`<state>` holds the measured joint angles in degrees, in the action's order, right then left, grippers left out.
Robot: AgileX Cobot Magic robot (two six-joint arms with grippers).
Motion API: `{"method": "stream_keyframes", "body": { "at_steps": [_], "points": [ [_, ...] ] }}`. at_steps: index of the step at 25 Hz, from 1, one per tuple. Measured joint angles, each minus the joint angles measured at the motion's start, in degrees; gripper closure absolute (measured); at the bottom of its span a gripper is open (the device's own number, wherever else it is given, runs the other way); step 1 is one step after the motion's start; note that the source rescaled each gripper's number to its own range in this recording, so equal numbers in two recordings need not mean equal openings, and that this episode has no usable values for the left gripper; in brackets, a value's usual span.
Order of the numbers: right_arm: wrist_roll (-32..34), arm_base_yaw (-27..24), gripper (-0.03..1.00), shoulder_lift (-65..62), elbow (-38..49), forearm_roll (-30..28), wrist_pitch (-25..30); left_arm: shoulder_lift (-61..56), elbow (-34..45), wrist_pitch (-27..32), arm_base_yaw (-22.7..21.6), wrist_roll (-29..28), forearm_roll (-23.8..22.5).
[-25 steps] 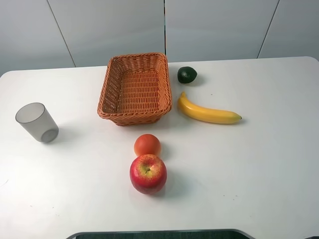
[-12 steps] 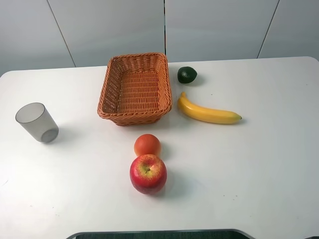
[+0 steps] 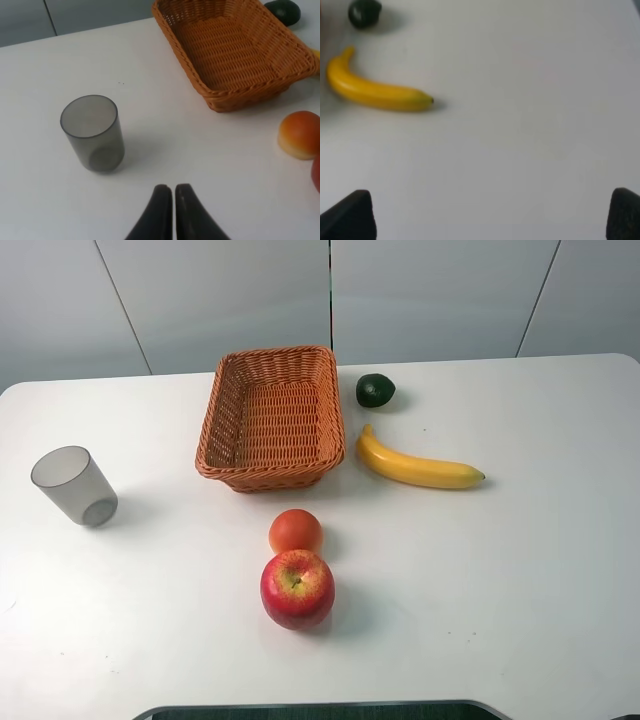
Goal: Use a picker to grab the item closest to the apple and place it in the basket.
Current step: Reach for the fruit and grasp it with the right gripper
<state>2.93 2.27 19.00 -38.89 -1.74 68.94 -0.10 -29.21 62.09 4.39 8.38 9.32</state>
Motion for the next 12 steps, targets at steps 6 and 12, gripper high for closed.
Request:
{"method": "stream_keyframes", "body": {
  "at_steps": [6,12],
  "points": [
    [1.0,3.5,-0.03,21.0,-6.2,1.2,0.1,0.0,0.0,0.0,0.0,0.0,0.0],
    [10.2,18.6,-0.03,40.4,-11.8,-0.2,-5.2,0.0,0.0,0.0,0.0,0.0,0.0]
  ]
}}
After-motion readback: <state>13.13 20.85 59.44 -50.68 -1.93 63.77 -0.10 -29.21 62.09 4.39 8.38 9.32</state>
